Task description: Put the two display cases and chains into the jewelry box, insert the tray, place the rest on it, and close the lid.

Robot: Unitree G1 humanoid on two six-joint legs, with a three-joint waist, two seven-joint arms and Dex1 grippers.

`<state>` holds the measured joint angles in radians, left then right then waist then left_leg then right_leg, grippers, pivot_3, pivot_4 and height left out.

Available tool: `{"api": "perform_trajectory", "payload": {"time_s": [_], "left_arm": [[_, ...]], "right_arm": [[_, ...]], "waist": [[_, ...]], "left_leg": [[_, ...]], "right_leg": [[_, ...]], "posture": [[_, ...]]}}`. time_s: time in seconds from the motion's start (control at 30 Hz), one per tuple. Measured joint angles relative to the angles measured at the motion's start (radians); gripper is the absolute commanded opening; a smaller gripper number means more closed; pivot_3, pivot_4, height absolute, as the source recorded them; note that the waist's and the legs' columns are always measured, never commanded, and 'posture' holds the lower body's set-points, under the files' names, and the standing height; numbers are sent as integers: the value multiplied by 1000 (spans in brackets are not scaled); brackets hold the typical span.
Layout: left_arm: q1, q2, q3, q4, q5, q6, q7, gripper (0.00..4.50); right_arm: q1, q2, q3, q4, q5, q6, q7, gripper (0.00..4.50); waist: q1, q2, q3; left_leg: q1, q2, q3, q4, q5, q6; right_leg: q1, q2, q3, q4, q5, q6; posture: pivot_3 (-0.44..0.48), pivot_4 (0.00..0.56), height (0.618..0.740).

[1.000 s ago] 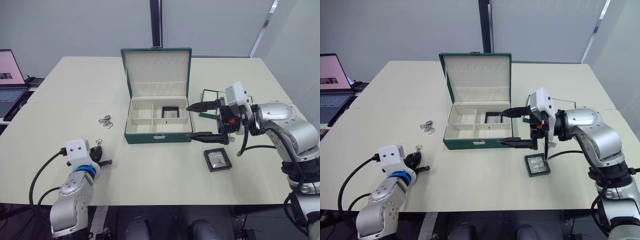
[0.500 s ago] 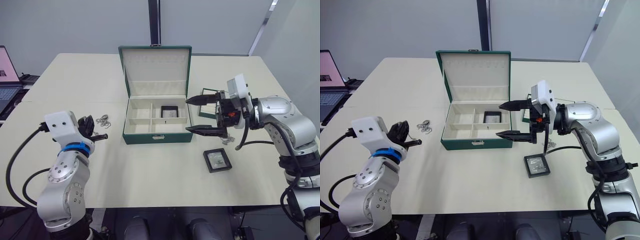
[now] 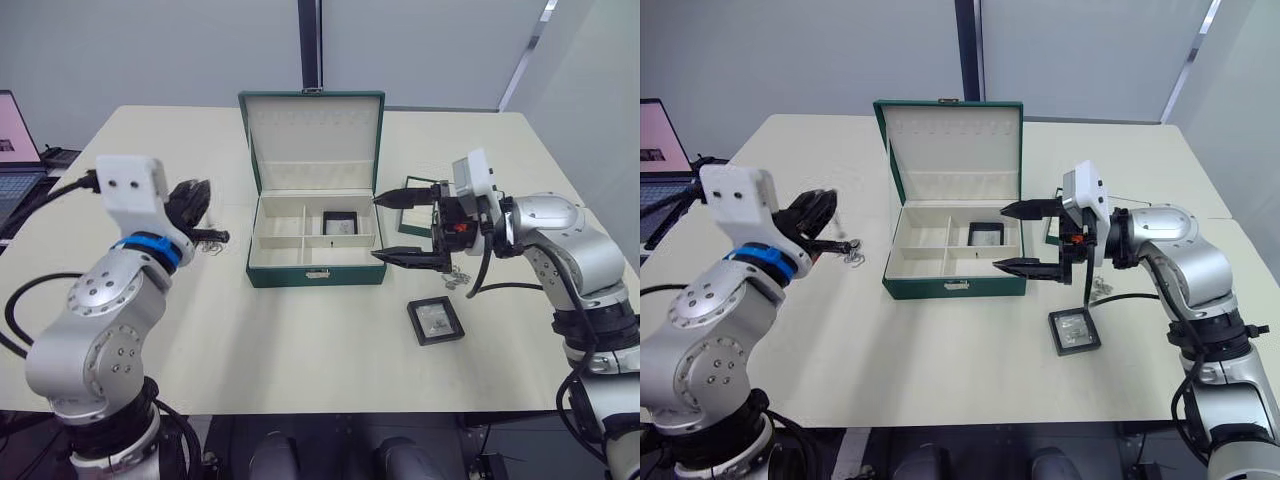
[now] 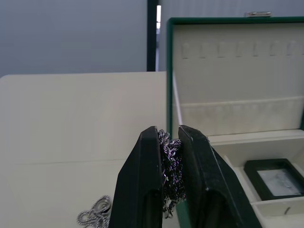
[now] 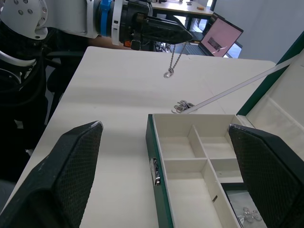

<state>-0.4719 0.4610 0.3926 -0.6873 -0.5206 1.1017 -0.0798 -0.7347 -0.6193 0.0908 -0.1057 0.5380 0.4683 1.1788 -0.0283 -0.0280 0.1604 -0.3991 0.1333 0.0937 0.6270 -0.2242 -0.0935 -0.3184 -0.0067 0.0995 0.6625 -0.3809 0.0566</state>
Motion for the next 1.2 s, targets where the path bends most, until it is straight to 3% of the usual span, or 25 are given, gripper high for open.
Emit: {"api": "perform_trajectory", "payload": {"time_s": [0.13, 0.33, 0.6, 0.8, 1.2], "left_arm": [[-134, 65, -71, 103, -10, 27, -54, 241], [-246, 65, -219, 301, 5, -9, -143, 241], [-340, 33, -318, 589, 106, -175, -198, 241], [-352, -4, -347, 733, 161, -263, -232, 241], [-286, -97, -370, 817, 243, -342, -227, 241]], "right_arm": [[-30, 36, -38, 0, 22, 32, -60, 4500], [-68, 80, -74, -7, 52, 95, -165, 4500], [-61, 60, -107, -30, 68, 157, -252, 4500], [-47, 48, -109, -49, 68, 170, -279, 4500], [-24, 30, -110, -72, 69, 185, -308, 4500]], "waist": [[0, 1, 0], [1, 1, 1], [3, 1, 1], [3, 1, 1], [2, 1, 1]], "left_leg": [[0, 0, 0, 0, 0, 0], [0, 0, 0, 0, 0, 0], [-1, 0, 3, 1, 0, 0], [-1, 0, 4, 1, 0, 0], [-2, 0, 5, 1, 0, 0]], "right_leg": [[0, 0, 0, 0, 0, 0], [-1, 0, 0, 0, 0, 0], [-3, 0, 1, 0, 0, 0], [-4, 0, 2, 0, 0, 0], [-5, 0, 2, 1, 0, 0]], "posture": [[0, 150, 740], [0, 150, 740], [0, 150, 740], [0, 150, 740], [0, 150, 740]]}}
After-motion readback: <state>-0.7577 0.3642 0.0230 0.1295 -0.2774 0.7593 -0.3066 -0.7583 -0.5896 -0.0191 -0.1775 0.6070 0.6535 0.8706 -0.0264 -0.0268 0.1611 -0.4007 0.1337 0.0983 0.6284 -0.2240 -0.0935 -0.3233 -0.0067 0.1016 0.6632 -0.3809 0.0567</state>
